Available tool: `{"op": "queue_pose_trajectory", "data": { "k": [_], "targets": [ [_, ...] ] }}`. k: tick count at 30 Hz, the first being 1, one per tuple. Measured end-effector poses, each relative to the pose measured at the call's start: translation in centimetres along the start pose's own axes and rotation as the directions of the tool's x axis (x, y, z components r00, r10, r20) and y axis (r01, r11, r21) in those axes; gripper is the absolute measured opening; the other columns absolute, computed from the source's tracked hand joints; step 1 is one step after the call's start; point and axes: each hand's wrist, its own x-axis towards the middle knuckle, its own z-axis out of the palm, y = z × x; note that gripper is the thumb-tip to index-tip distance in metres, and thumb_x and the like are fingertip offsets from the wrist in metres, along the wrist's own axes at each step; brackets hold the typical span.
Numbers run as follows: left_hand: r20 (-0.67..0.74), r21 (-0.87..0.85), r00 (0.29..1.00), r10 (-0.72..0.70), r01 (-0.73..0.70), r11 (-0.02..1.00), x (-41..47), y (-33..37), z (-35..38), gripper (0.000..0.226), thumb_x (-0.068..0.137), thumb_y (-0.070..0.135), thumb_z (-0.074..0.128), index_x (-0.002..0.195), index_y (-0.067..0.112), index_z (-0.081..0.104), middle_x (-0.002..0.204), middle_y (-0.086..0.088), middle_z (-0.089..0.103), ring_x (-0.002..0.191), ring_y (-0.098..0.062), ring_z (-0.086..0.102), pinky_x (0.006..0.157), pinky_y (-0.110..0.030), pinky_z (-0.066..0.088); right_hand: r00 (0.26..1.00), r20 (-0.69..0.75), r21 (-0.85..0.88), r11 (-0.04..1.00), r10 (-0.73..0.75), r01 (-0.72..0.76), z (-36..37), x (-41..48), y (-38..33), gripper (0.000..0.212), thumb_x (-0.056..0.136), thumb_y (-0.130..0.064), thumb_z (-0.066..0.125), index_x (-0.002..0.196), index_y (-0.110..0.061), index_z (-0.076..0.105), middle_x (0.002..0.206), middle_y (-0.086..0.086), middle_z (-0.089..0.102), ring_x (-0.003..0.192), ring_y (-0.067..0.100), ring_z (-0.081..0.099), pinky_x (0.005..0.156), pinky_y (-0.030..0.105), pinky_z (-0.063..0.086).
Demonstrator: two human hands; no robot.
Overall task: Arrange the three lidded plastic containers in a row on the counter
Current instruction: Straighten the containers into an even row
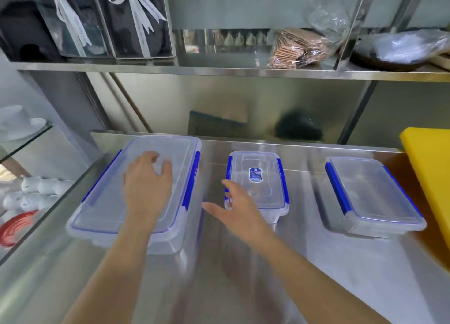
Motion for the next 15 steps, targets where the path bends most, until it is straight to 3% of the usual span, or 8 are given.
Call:
{"op": "queue_pose_trajectory", "data": {
  "k": [2,3,6,9,12,15],
  "targets": [
    [0.040,0.202,0.982,-0.183,0.171,0.964,1.1,-2.9,-0.8,0.053,0.086,0.042,0.050,0.128,0.009,0.046,0.134,-0.022,0.049,0.126,-0.040,0.039,0.107,-0.051,0.026,0.993,0.105,0.108,0.992,0.057,-0.068,1.1,0.0,0.1,0.067,0.085,-0.034,0.064,0.142,-0.015,0.034,0.132,-0.008,0.050,0.108,0.003,0.054,0.089,0.008,0.038],
    [0.067,0.271,0.966,-0.248,0.222,0.937,1.4,-4.6,-1.0,0.062,0.083,0.050,0.050,0.132,0.012,0.042,0.137,-0.023,0.045,0.130,-0.041,0.035,0.109,-0.053,0.024,0.988,0.132,0.128,0.987,0.076,-0.093,1.8,0.1,0.3,0.073,0.086,-0.035,0.063,0.145,-0.013,0.027,0.139,-0.006,0.047,0.119,0.007,0.050,0.092,0.009,0.033],
    [0.178,0.309,0.918,-0.353,0.289,0.906,1.5,-8.1,-1.4,0.080,0.069,0.071,0.045,0.136,0.031,0.030,0.143,-0.021,0.038,0.133,-0.042,0.031,0.109,-0.062,0.022,0.975,0.180,0.176,0.972,0.126,-0.158,4.1,0.8,1.2,0.094,0.081,-0.049,0.062,0.150,-0.018,0.006,0.157,-0.003,0.023,0.143,0.014,0.026,0.115,0.027,0.021],
    [0.260,0.229,0.886,-0.385,0.331,0.916,0.3,-8.7,-1.5,0.072,0.081,0.059,0.052,0.142,0.030,0.028,0.143,-0.026,0.032,0.134,-0.042,0.028,0.113,-0.050,0.019,0.978,0.171,0.170,0.974,0.123,-0.152,6.3,1.4,1.6,0.113,0.062,-0.065,0.062,0.150,-0.022,0.006,0.159,-0.001,0.022,0.145,0.016,0.023,0.118,0.043,0.022],
    [0.238,0.177,0.912,-0.334,0.297,0.938,0.2,-9.3,-3.0,0.064,0.085,0.049,0.053,0.141,0.025,0.032,0.142,-0.025,0.036,0.133,-0.039,0.031,0.112,-0.046,0.021,0.987,0.130,0.177,0.977,0.093,-0.116,8.0,1.7,0.4,0.105,0.063,-0.056,0.067,0.147,-0.018,0.017,0.151,-0.001,0.036,0.138,0.017,0.035,0.115,0.041,0.030],
    [0.231,0.174,0.910,-0.344,0.309,0.935,1.3,-11.1,-3.7,0.067,0.083,0.054,0.055,0.140,0.027,0.034,0.140,-0.028,0.035,0.132,-0.041,0.031,0.113,-0.048,0.022,0.990,0.124,0.160,0.983,0.066,-0.086,9.2,2.4,-0.2,0.089,0.071,-0.047,0.069,0.143,-0.019,0.025,0.145,-0.001,0.045,0.132,0.017,0.043,0.112,0.041,0.034]
  ]
}}
